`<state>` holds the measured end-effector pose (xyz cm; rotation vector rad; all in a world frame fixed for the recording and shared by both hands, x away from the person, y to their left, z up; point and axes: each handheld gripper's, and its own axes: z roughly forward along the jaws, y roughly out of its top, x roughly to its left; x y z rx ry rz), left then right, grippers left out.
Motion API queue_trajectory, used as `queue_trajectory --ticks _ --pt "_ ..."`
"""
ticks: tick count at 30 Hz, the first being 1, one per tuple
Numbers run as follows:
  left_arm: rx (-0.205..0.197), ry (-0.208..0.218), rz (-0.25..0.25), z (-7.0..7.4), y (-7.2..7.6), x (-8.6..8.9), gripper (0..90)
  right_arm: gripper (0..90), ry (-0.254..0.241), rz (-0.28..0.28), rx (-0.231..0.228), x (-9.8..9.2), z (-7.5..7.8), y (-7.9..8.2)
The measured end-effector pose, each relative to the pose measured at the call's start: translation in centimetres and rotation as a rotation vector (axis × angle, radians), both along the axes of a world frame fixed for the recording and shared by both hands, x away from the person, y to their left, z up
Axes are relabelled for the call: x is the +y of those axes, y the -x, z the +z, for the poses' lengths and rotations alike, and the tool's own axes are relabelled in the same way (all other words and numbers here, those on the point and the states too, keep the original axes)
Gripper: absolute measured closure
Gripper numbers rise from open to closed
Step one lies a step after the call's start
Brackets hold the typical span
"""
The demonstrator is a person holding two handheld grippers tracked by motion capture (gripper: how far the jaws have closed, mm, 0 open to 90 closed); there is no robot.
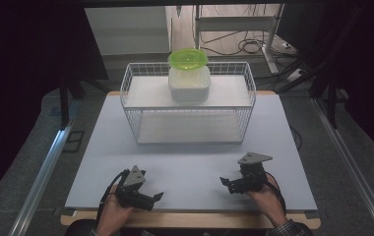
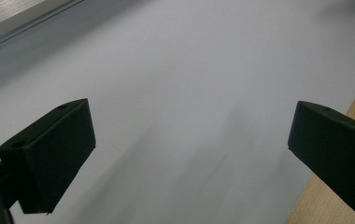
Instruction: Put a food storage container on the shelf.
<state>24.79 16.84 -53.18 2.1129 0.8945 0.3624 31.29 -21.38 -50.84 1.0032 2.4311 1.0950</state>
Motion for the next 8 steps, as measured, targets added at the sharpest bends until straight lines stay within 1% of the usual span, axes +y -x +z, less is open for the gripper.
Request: queue_trajectory --ticks 1,2,8 --pt "0.0 -0.001 0.0 0.0 0.0 0.0 0.5 0.3 0.009 0.002 0.002 0.16 -0.11 0.05" --pt "0.001 -0.004 -0.002 0.0 -0.01 0.01 0.5 0.0 0.03 0.006 0.003 0.39 -0.31 0.11" --pt "0.002 0.0 -0.001 -0.03 -0.06 -0.05 0.6 0.0 0.059 0.009 0.007 0.68 -0.64 0.15"
